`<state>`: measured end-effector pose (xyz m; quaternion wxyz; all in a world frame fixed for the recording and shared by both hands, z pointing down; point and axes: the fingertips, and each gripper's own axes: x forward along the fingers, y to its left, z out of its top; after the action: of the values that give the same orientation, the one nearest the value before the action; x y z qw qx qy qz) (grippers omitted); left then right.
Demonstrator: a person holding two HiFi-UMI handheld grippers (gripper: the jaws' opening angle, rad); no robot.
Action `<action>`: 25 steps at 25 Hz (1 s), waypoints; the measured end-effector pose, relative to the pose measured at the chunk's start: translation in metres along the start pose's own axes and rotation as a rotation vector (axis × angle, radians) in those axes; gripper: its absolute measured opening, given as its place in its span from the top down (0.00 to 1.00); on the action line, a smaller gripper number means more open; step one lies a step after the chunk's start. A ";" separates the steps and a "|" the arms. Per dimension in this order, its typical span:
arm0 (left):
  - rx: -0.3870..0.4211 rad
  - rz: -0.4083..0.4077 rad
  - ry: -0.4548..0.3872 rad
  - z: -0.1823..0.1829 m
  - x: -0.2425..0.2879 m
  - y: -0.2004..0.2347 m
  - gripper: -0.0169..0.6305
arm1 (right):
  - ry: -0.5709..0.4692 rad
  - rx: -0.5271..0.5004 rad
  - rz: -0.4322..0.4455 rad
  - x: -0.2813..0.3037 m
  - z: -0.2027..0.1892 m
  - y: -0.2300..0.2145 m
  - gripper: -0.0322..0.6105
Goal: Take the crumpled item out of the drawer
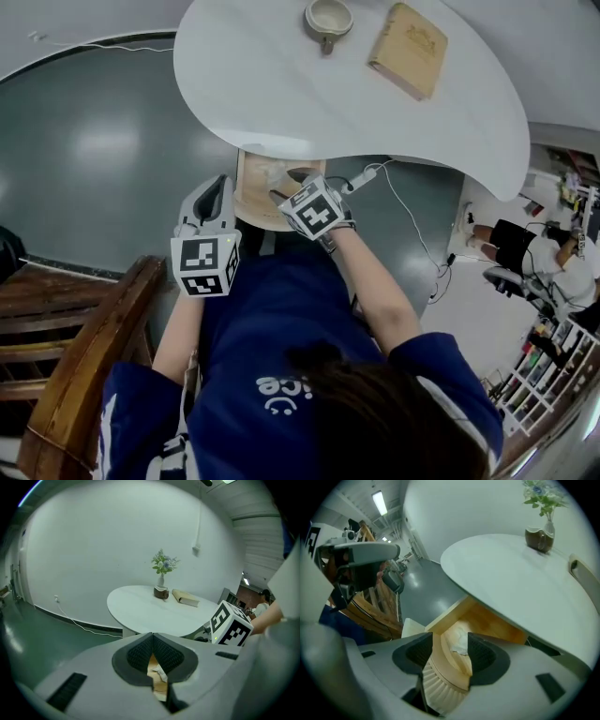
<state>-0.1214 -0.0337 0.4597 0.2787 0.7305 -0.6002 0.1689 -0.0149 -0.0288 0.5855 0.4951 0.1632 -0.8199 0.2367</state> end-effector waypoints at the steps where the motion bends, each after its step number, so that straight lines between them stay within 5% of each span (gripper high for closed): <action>1: -0.006 0.012 0.001 -0.001 -0.002 0.002 0.97 | 0.018 -0.023 0.010 0.005 -0.001 0.001 0.57; 7: -0.024 0.076 0.008 -0.008 -0.017 0.015 0.97 | 0.146 -0.222 0.022 0.038 -0.008 -0.001 0.47; 25: -0.125 0.240 0.048 -0.038 -0.053 0.033 0.97 | 0.364 -0.714 0.055 0.117 -0.048 -0.016 0.41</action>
<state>-0.1616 0.0269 0.4658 0.3154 0.6304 -0.6859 0.1807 -0.0253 -0.0195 0.7124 0.6515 -0.0857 -0.7534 -0.0246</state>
